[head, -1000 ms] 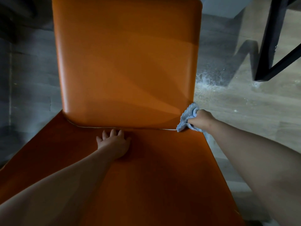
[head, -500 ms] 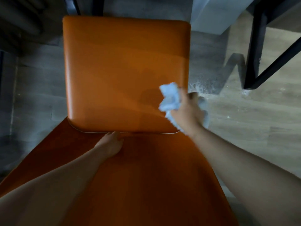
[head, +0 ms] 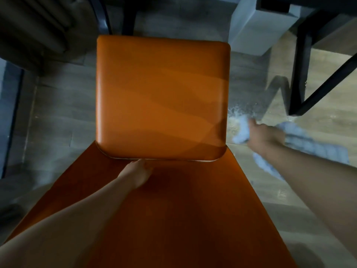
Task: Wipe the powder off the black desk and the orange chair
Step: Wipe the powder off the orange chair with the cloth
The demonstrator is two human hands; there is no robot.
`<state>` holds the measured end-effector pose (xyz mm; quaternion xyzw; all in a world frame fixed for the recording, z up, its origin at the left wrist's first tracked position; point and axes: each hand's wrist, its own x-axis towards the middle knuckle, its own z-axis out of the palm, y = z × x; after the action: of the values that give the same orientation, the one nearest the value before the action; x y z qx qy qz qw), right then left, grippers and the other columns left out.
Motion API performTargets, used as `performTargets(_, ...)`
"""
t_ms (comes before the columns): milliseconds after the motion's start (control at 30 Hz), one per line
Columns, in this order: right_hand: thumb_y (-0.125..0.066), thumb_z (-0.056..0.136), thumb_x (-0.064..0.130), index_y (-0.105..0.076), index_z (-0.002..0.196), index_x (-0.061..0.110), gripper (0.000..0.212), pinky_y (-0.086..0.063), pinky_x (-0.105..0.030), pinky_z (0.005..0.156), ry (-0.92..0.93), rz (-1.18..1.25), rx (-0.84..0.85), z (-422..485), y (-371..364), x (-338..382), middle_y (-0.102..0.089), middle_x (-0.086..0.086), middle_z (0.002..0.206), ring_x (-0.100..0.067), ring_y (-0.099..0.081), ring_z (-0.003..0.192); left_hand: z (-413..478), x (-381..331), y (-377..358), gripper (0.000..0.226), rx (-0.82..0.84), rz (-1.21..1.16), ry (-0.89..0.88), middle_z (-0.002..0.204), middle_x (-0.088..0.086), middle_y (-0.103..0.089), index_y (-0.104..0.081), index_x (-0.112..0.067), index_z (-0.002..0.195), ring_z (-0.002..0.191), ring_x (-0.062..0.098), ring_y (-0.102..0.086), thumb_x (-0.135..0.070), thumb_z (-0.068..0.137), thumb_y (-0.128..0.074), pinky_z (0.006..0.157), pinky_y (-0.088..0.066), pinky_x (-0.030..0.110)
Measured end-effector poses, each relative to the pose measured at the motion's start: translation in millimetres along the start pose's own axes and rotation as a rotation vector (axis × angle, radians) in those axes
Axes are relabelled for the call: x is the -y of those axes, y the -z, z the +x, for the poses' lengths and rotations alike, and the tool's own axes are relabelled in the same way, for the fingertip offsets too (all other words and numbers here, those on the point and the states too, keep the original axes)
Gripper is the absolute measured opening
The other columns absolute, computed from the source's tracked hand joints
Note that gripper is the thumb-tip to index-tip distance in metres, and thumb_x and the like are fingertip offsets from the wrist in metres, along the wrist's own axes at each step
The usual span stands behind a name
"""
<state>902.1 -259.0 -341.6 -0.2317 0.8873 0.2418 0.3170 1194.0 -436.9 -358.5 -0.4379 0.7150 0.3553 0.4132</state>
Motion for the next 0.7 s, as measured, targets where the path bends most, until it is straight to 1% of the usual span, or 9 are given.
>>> performTargets(67,-0.051,0.089,0.047,-0.040,0.127,0.021,0.048,-0.040,-0.037,0.076,0.072,0.185,-0.003,-21,7,43,-0.058,-0.015,0.115,-0.034,-0.058,0.104,-3,0,2,0.042,-0.010,-0.031,0.000,0.139,0.014,-0.047,-0.045,-0.013,0.135,0.122,0.031,-0.048,-0.031,0.096,-0.042,0.091,-0.040,0.029)
performTargets(167,-0.061,0.081,0.034,-0.041,0.129,0.023,0.053,-0.039,-0.035,0.074,0.449,0.278,0.037,-64,0,112,-0.054,-0.011,0.119,-0.032,-0.056,0.101,-6,3,7,0.042,-0.041,-0.111,0.038,0.138,0.014,-0.048,-0.043,-0.015,0.136,0.120,0.030,-0.050,-0.028,0.097,-0.042,0.085,-0.039,0.027)
performTargets(233,-0.060,0.080,0.047,-0.046,0.123,0.034,0.047,-0.040,-0.036,0.079,0.649,0.306,0.174,-94,-13,138,-0.055,0.000,0.117,-0.026,-0.054,0.101,-5,8,9,0.041,-0.078,-0.135,0.058,0.136,0.015,-0.049,-0.044,-0.016,0.136,0.118,0.031,-0.052,-0.027,0.096,-0.041,0.086,-0.040,0.028)
performTargets(300,-0.043,0.079,0.068,-0.042,0.126,0.049,0.051,-0.033,-0.039,0.093,0.732,0.138,0.331,-101,-34,143,-0.054,0.015,0.120,-0.018,-0.047,0.113,-5,14,11,0.039,-0.099,-0.130,0.071,0.134,0.016,-0.051,-0.045,-0.016,0.134,0.116,0.033,-0.053,-0.026,0.096,-0.041,0.088,-0.041,0.031)
performTargets(367,-0.024,0.083,0.074,-0.038,0.135,0.048,0.060,-0.019,-0.048,0.105,0.791,-0.035,0.306,-93,-42,124,-0.044,0.010,0.142,-0.024,-0.029,0.136,-5,20,12,0.040,-0.103,-0.138,0.083,0.133,0.016,-0.051,-0.043,-0.017,0.136,0.113,0.032,-0.054,-0.025,0.096,-0.040,0.085,-0.042,0.031)
performTargets(467,-0.027,0.092,0.058,-0.036,0.141,0.038,0.053,-0.015,-0.051,0.110,0.544,-0.059,0.311,-72,-40,87,-0.030,0.001,0.153,-0.029,-0.020,0.142,-5,28,13,0.042,-0.100,-0.146,0.096,0.132,0.013,-0.051,-0.042,-0.019,0.138,0.109,0.030,-0.056,-0.026,0.096,-0.040,0.078,-0.042,0.028)
performTargets(533,-0.036,0.095,0.042,-0.040,0.137,0.033,0.043,-0.026,-0.054,0.108,0.138,-0.090,0.213,-49,-33,57,-0.038,-0.004,0.146,-0.031,-0.030,0.136,-4,31,15,0.041,-0.085,-0.143,0.091,0.131,0.012,-0.052,-0.043,-0.020,0.136,0.110,0.029,-0.056,-0.027,0.096,-0.040,0.077,-0.041,0.028)
performTargets(633,-0.042,0.096,0.025,-0.039,0.131,0.020,0.036,-0.044,-0.047,0.092,-0.009,-0.030,0.061,-34,-14,37,-0.046,-0.015,0.129,-0.035,-0.049,0.116,-4,36,18,0.040,-0.081,-0.165,0.090,0.128,0.010,-0.055,-0.046,-0.022,0.133,0.106,0.027,-0.057,-0.030,0.094,-0.043,0.073,-0.040,0.027)
performTargets(700,-0.054,0.090,0.029,-0.040,0.115,0.022,0.030,-0.043,-0.036,0.075,0.023,0.165,-0.060,-34,-3,57,-0.046,-0.013,0.120,-0.033,-0.054,0.100,-3,40,21,0.039,-0.093,-0.169,0.080,0.124,0.009,-0.057,-0.047,-0.021,0.131,0.096,0.024,-0.057,-0.028,0.093,-0.044,0.068,-0.038,0.026)
